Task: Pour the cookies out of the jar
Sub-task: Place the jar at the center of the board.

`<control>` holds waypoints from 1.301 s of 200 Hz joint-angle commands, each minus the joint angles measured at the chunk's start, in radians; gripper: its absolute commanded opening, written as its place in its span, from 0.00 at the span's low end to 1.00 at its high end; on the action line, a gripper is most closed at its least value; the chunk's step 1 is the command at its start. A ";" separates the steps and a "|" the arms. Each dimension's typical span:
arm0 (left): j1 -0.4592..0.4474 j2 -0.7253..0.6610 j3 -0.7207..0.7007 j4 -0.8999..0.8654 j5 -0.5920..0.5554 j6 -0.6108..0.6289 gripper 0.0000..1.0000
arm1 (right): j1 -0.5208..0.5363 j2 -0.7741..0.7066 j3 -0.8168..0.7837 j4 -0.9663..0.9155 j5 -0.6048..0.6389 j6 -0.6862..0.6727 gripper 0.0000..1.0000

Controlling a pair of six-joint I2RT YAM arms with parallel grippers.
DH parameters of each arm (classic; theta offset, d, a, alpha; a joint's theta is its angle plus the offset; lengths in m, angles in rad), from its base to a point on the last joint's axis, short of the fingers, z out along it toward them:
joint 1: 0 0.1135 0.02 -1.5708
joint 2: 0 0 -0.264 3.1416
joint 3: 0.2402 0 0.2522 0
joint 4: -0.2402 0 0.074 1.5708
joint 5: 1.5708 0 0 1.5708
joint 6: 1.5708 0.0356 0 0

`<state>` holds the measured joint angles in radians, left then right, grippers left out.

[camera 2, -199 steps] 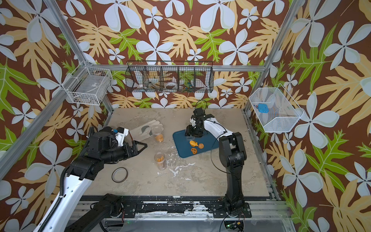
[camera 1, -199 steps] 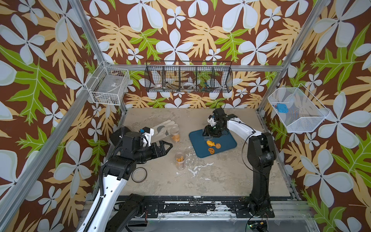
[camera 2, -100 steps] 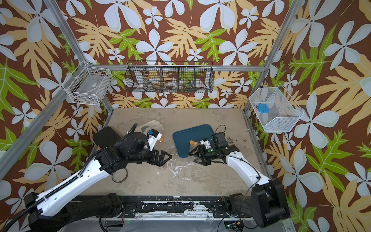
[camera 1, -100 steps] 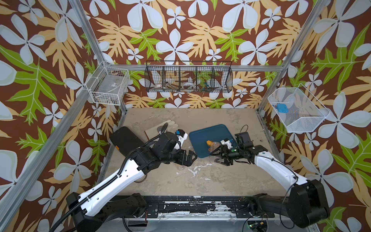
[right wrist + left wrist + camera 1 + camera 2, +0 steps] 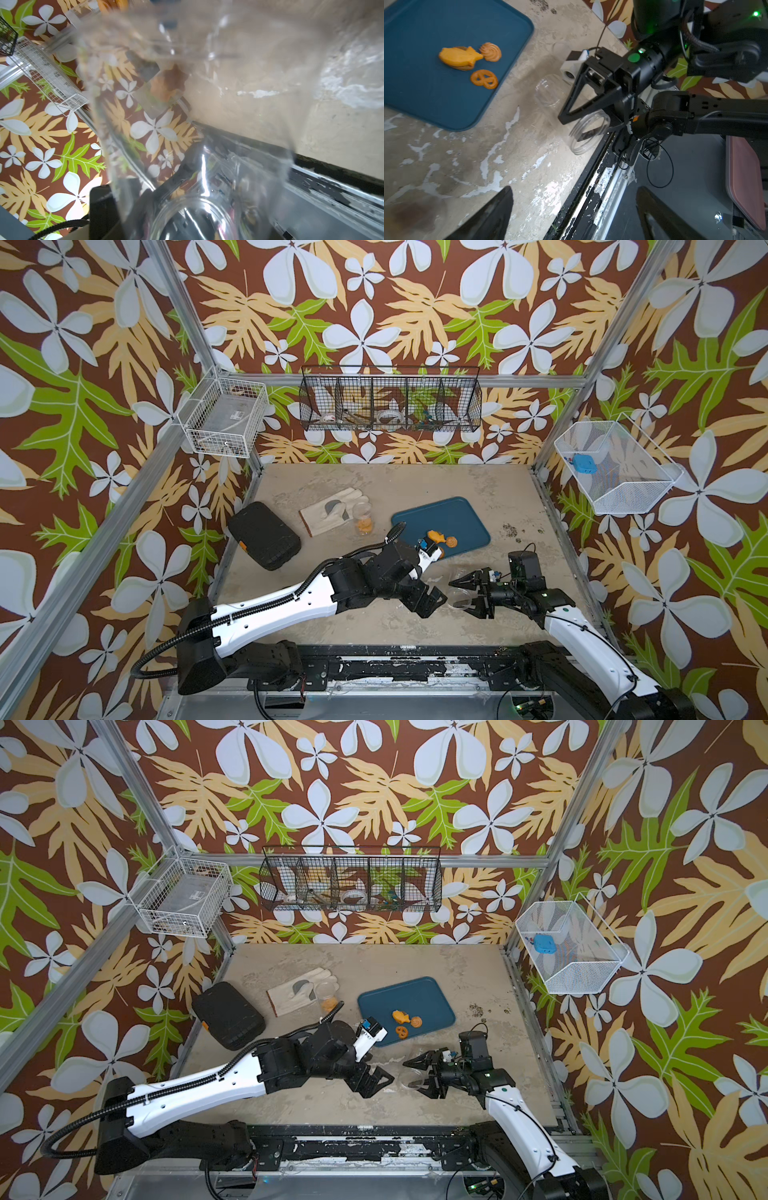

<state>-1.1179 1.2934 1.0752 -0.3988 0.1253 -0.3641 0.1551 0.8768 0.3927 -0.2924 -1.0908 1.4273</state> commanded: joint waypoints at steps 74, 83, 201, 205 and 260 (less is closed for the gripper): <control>-0.024 0.122 0.022 0.187 -0.082 -0.012 0.60 | -0.001 0.022 0.134 -0.004 -0.032 0.039 0.57; -0.023 0.136 0.033 0.184 -0.089 -0.013 0.56 | -0.002 0.021 0.138 -0.003 -0.031 0.039 0.57; -0.024 0.263 0.118 0.152 -0.141 -0.042 0.16 | -0.002 0.009 0.110 0.013 -0.037 0.058 0.56; -0.023 0.266 0.120 0.150 -0.140 -0.044 0.15 | -0.002 0.008 0.109 0.013 -0.036 0.059 0.56; -0.024 0.280 0.141 0.137 -0.135 -0.065 0.10 | -0.002 -0.007 0.098 0.009 -0.037 0.065 0.61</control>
<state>-1.1419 1.5677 1.1995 -0.3023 -0.0170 -0.3965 0.1505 0.8780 0.4953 -0.3012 -1.0576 1.5215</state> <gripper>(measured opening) 0.141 0.580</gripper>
